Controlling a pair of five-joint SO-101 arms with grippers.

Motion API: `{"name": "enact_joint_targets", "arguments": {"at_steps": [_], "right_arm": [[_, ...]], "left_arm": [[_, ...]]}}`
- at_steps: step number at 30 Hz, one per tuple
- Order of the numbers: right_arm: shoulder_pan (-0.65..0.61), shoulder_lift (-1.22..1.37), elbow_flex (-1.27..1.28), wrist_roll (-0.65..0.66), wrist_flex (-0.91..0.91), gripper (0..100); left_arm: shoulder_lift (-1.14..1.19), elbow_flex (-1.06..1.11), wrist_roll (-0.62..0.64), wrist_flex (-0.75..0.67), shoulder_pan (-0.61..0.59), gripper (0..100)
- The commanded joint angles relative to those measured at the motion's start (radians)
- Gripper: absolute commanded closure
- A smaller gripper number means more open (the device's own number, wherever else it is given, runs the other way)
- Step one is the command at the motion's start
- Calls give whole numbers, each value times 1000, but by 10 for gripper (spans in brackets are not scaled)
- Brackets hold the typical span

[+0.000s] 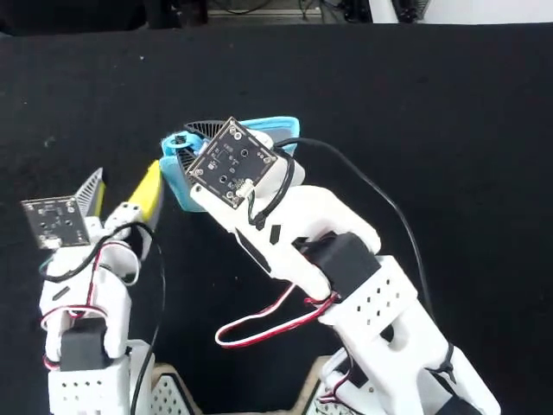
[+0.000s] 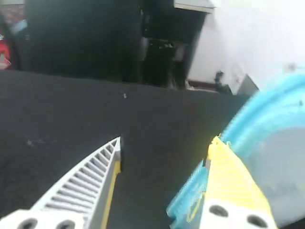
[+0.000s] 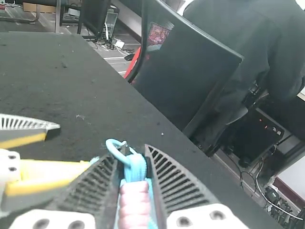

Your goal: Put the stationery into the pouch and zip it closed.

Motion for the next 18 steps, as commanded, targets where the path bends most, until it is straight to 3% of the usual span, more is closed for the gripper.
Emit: {"name": "enact_joint_targets", "arguments": {"at_steps": [1,7,12,18], "right_arm": [[15,1,-22,3,-35,987],[15,1,-22,3,-35,987],[15,1,-22,3,-35,987],[15,1,-22,3,-35,987]], "left_arm": [[-5,-91,9,130,79,716],[-6,-254,8,353,133,716],[-6,-271,5,384,133,716],[-6,-291,-114,430,125,716]]}}
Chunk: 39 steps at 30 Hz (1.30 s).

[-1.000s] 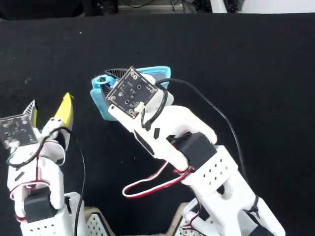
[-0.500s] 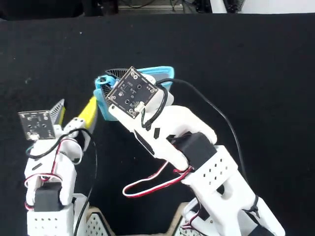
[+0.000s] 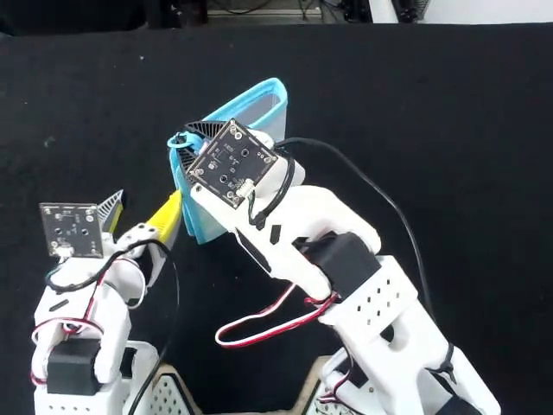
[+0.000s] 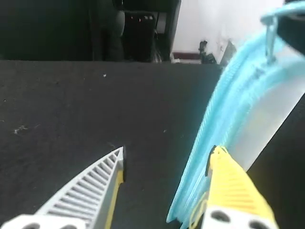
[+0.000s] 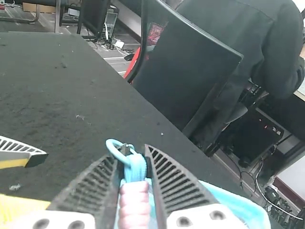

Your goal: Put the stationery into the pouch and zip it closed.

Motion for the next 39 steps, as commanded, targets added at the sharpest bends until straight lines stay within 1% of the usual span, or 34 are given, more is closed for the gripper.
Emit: {"name": "enact_joint_targets", "arguments": {"at_steps": [1,6,10,12,16,19,27,33,36,39], "right_arm": [[15,1,-22,3,-35,987],[15,1,-22,3,-35,987],[15,1,-22,3,-35,987],[15,1,-22,3,-35,987],[15,1,-22,5,-35,987],[15,1,-22,5,-35,987],[15,1,-22,5,-34,987],[15,1,-22,5,-34,987],[15,1,-22,5,-32,987],[15,1,-22,5,-32,987]], "left_arm": [[3,-97,-86,60,10,716],[3,-183,-158,153,10,716],[3,-217,-216,193,18,716],[11,-196,-218,158,18,716],[11,-84,-212,15,16,716],[11,-33,-155,-46,19,716],[12,13,-87,-155,22,716],[14,39,-89,-186,147,716],[38,44,-84,-236,151,716],[110,39,-84,-272,151,716]]}}
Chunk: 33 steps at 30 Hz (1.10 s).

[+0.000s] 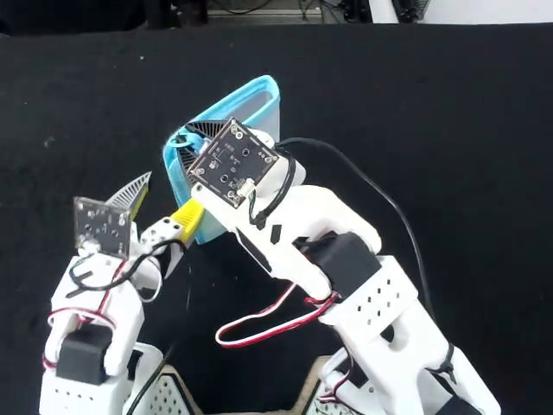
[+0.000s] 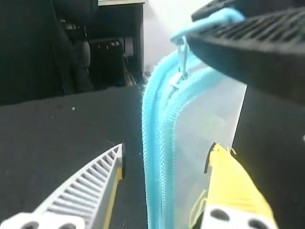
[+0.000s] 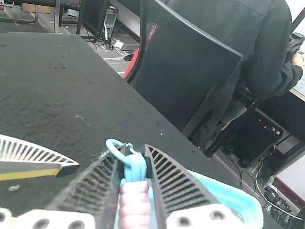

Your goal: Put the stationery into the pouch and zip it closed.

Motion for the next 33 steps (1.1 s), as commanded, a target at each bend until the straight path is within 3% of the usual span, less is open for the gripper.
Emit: {"name": "enact_joint_targets", "arguments": {"at_steps": [1,7,13,20,24,33], "right_arm": [[12,1,-22,5,-32,987],[12,1,-22,5,-32,987],[17,1,-22,5,-32,987],[17,1,-22,5,-32,987],[17,1,-22,5,-32,987],[17,1,-22,5,-32,987]], "left_arm": [[101,-13,14,-74,16,716],[261,-22,14,-132,22,720],[218,-27,9,-46,22,725],[-26,-18,11,46,22,977],[-158,-5,11,107,22,955],[-115,-54,-48,175,13,967]]}}
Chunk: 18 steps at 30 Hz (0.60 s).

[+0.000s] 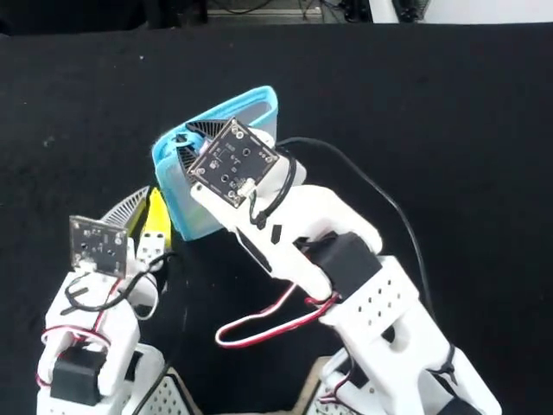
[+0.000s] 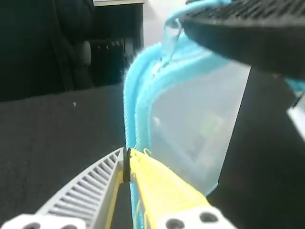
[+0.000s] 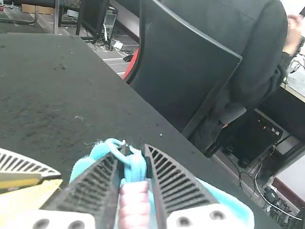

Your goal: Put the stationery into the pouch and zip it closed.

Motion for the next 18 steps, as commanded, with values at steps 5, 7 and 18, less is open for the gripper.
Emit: {"name": "enact_joint_targets", "arguments": {"at_steps": [5,7,18], "right_arm": [[15,1,-22,5,-31,987],[15,1,-22,5,-31,987],[15,1,-21,5,-32,987]], "left_arm": [[15,-102,-95,35,-81,843],[15,-124,-40,48,-147,737],[18,-125,-141,35,-81,737]]}}
